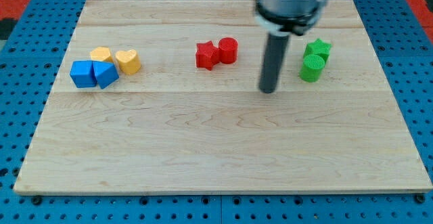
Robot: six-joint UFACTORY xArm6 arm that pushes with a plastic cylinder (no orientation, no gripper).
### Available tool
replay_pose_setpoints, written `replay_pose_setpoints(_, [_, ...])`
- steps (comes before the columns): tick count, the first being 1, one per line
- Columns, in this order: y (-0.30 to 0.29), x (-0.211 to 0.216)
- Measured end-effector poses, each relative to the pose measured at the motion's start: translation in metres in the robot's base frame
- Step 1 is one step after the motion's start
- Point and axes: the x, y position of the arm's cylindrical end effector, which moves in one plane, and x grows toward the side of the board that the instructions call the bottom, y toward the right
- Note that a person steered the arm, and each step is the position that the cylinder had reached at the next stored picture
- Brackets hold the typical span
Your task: Move the red star below the red circle
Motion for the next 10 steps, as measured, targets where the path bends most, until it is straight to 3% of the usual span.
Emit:
replay_pose_setpoints(2, [-0.173, -0.012])
replay_pose_setpoints(3, [-0.19, -0.053])
replay_pose_setpoints(4, [-0.19, -0.086])
replay_pose_setpoints(5, [-0.122, -0.106])
replay_pose_setpoints(6, [-0.085, -0.086])
replay_pose_setpoints(8, [-0.055, -0.007])
replay_pose_setpoints(10, [-0.112, -0.052])
